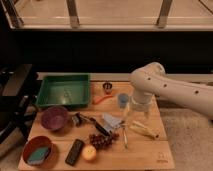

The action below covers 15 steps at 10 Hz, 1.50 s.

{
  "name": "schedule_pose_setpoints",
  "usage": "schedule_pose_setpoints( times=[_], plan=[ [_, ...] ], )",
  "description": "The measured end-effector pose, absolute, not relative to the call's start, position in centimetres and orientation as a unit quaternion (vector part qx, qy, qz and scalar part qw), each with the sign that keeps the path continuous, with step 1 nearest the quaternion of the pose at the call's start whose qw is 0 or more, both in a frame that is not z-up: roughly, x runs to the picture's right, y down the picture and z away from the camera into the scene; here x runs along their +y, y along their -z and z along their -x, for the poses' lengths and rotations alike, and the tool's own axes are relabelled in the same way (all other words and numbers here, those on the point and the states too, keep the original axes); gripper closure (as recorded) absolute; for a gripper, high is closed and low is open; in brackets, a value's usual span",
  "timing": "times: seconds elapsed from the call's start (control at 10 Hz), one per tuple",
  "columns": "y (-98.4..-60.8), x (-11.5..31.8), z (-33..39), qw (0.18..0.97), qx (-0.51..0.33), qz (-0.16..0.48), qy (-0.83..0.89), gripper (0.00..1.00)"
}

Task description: Place fork in purple bowl

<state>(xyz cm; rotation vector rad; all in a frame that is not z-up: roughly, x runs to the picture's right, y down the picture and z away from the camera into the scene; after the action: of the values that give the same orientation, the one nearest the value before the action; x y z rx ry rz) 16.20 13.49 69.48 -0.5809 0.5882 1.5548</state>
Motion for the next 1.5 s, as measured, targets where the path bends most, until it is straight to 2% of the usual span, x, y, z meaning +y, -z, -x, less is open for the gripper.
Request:
schedule_pose_setpoints(
  times=[1.0, 1.5],
  plan=[
    [-69.6, 13.4, -16.1, 0.634, 0.254, 0.259, -0.683, 0.32],
    [-72.0, 15.3, -11.1, 0.629, 0.228, 0.294, -0.683, 0.32]
  ],
)
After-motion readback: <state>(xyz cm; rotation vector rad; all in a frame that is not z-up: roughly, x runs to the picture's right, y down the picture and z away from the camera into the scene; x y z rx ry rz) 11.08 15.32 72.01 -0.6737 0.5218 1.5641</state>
